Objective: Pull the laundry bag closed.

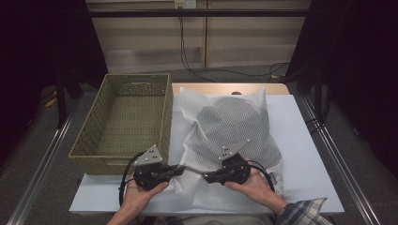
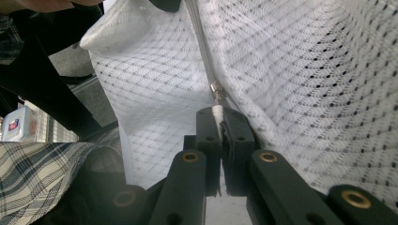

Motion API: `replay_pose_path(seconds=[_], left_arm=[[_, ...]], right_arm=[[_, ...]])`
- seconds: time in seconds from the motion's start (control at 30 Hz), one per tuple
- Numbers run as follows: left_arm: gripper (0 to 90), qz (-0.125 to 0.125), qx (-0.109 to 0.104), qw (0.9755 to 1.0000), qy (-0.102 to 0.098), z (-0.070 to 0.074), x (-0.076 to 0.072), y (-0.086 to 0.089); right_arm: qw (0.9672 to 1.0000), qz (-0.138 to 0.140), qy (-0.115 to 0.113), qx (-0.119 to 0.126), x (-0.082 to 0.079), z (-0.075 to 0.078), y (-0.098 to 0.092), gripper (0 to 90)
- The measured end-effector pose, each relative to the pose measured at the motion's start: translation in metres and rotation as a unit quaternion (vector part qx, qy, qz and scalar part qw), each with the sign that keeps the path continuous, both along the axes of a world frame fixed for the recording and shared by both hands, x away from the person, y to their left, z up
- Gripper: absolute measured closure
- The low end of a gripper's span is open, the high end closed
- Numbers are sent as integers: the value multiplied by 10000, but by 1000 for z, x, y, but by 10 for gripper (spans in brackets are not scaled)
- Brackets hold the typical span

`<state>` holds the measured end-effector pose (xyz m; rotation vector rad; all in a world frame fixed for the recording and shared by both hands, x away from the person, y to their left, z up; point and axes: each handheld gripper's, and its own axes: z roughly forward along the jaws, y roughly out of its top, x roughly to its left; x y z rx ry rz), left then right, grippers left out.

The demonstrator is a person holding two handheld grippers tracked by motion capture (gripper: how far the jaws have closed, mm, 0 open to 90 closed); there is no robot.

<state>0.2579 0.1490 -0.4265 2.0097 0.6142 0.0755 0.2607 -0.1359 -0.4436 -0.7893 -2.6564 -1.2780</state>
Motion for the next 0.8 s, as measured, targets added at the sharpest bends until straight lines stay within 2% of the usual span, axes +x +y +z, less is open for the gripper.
replay_pose_path(seconds=[0.13,0.33,0.8], left_arm=[[860,8,53,10000,12,-1,-1,0],[861,6,-10,10000,27,-2,-1,1],[861,-2,-73,10000,26,-3,0,2]], right_arm=[[10000,-25,-47,-36,0,1,-3,872],[9999,-88,-112,-55,-2,5,-6,872],[9998,-182,-86,-29,-3,4,-13,872]])
